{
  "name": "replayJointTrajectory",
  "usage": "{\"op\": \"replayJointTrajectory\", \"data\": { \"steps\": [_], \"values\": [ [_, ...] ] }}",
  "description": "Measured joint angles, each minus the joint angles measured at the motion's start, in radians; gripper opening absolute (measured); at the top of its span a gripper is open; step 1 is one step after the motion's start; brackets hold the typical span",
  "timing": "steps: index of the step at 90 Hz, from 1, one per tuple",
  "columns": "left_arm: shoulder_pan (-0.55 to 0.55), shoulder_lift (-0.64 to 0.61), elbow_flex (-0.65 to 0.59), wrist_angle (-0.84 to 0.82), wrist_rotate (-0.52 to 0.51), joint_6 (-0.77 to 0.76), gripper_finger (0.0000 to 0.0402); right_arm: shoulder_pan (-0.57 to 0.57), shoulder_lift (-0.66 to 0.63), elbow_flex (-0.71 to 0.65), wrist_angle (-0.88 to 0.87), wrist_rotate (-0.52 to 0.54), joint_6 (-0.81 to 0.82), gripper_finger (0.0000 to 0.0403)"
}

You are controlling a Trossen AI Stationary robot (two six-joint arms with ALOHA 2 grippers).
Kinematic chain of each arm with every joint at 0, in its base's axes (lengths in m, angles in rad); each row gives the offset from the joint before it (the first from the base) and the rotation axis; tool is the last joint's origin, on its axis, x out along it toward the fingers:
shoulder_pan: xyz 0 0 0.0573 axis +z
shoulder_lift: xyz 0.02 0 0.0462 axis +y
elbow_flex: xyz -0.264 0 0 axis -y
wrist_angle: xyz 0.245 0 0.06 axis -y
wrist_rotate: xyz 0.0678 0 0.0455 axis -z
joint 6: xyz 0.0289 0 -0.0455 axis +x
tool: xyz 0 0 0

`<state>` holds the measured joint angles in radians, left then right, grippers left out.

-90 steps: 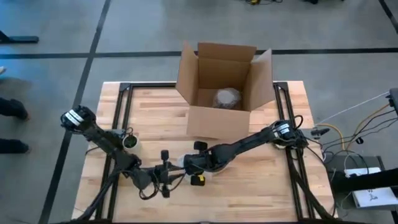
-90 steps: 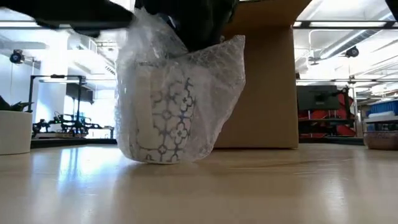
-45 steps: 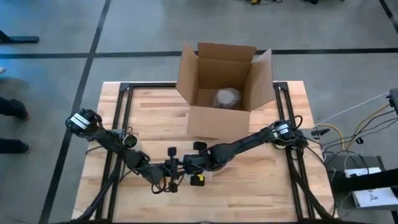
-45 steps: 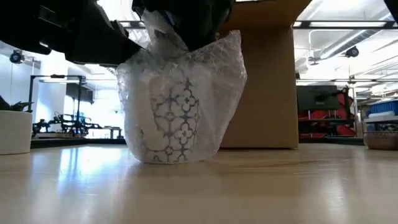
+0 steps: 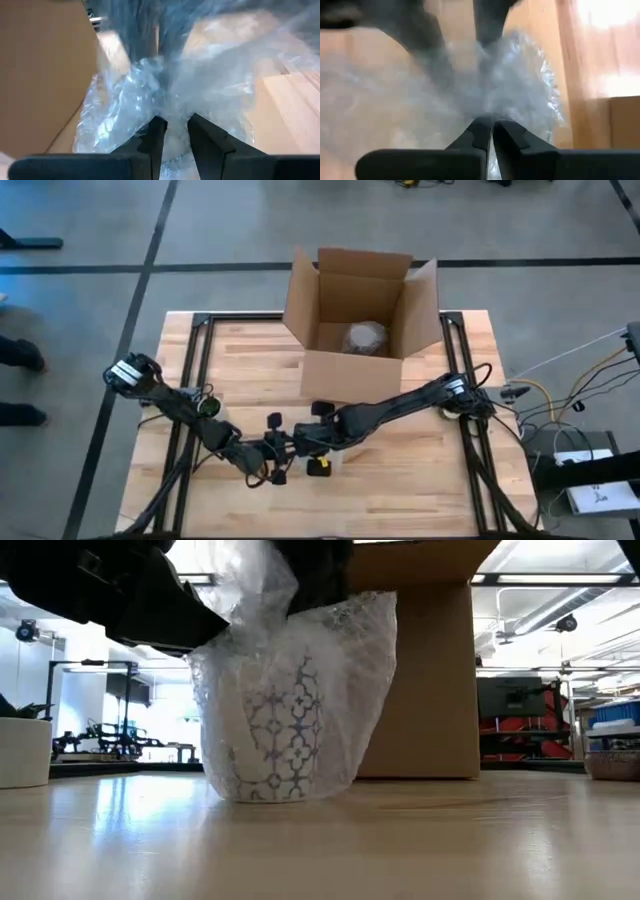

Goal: Wrap mug
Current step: Wrap the blue patterned mug with the bubble wrap

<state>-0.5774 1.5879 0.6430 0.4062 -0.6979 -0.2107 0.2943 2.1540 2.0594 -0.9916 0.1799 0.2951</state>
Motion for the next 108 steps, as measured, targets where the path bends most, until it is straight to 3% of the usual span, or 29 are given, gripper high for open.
{"op": "replayJointTrajectory", "data": {
  "steps": [21, 39, 48, 66, 82, 108],
  "values": [
    [0.001, 0.000, -0.001, -0.013, -0.002, -0.018, 0.0075, 0.046, -0.004, 0.134, -0.244, 0.000, -0.008, 0.0000],
    [0.001, 0.001, -0.002, -0.015, -0.001, -0.018, 0.0075, 0.139, -0.009, 0.140, -0.463, 0.006, 0.067, 0.0000],
    [0.001, 0.001, -0.002, -0.015, 0.000, -0.018, 0.0075, 0.188, -0.009, 0.139, -0.494, 0.070, 0.127, 0.0000],
    [0.001, 0.001, -0.003, -0.015, 0.006, -0.018, 0.0075, 0.255, -0.034, 0.138, -0.498, 0.298, 0.208, 0.0000],
    [0.000, 0.001, -0.003, -0.016, 0.008, -0.018, 0.0075, 0.243, -0.043, 0.138, -0.466, 0.478, 0.207, 0.0000],
    [0.000, 0.002, -0.004, -0.018, 0.035, -0.031, 0.0075, 0.139, -0.025, 0.136, -0.131, 0.465, -0.157, 0.0000]
  ]
}}
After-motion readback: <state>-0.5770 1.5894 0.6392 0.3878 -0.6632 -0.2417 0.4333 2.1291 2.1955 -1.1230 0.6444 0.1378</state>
